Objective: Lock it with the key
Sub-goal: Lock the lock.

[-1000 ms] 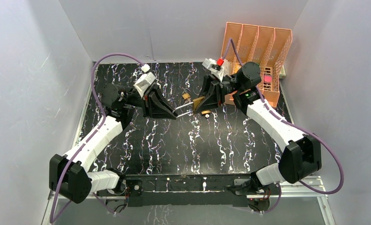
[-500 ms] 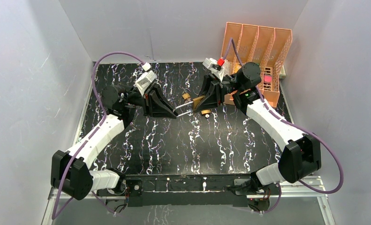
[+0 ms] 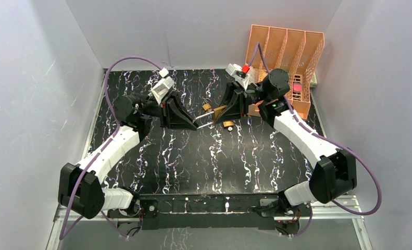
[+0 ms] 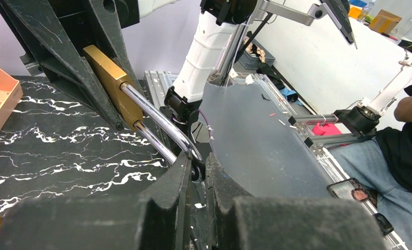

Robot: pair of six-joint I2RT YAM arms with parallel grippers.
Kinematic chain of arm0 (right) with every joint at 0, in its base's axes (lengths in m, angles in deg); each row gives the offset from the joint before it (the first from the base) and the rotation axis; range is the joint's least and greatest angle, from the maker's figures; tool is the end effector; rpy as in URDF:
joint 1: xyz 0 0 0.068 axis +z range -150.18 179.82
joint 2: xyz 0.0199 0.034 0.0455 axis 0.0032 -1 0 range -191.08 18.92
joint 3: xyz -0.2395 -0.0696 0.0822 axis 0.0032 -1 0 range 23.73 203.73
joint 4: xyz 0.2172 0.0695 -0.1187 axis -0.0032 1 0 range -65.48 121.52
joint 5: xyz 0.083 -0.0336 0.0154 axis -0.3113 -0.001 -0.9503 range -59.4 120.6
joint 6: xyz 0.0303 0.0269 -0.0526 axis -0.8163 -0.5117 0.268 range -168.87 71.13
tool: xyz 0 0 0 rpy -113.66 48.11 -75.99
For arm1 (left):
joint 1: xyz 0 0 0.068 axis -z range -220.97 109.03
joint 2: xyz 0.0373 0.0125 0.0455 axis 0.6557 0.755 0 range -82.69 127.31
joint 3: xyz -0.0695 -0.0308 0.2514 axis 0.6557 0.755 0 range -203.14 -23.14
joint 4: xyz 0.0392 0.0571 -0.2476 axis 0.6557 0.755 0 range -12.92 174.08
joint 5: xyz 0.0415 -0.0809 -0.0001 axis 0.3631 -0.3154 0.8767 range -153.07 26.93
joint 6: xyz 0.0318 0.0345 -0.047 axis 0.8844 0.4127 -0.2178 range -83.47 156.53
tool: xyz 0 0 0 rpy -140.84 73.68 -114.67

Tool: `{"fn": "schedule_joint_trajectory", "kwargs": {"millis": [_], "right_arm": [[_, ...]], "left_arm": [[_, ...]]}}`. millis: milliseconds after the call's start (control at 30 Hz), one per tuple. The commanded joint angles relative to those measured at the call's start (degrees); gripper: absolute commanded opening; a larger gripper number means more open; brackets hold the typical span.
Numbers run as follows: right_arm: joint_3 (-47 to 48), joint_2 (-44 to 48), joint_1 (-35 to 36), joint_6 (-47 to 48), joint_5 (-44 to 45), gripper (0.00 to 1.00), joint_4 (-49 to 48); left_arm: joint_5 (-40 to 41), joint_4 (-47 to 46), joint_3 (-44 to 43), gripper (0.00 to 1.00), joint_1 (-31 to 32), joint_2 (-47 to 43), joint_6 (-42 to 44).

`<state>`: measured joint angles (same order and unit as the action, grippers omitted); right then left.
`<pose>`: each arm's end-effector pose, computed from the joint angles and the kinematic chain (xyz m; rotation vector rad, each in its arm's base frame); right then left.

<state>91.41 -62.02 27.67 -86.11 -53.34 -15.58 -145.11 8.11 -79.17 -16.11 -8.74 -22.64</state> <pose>0.2397 0.1859 0.4028 -1.3912 1.1286 1.6508 0.2033 -0.1516 0.4034 1.3192 1.0789 -1.6294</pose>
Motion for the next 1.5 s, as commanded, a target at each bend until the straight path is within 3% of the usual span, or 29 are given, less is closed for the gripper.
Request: {"fn": "schedule_joint_trajectory", "kwargs": {"millis": [0, 333, 833, 1300, 1467], "right_arm": [[2.13, 0.51, 4.14, 0.35, 16.07, 0.0, -3.23], [2.0, -0.96, 8.88, -3.47, 17.9, 0.0, -9.01], [2.77, -3.52, 12.53, -4.53, 19.2, 0.0, -11.9], [2.35, -4.45, 15.1, -5.39, 20.09, 0.0, -13.94], [2.57, -2.29, 15.03, -1.17, 20.31, 0.0, -7.47]], "left_arm": [[9.8, -1.17, 1.23, 0.0, 2.65, 1.55, 4.63], [20.49, -1.98, 5.05, 0.0, 3.05, 5.64, 11.33], [31.5, -17.39, 6.76, 0.0, 4.32, 10.67, 5.34], [36.25, -25.2, 2.97, 0.0, 6.6, 16.85, 3.02], [36.25, -25.24, 4.17, 0.0, 6.53, 14.99, 4.42]]}}
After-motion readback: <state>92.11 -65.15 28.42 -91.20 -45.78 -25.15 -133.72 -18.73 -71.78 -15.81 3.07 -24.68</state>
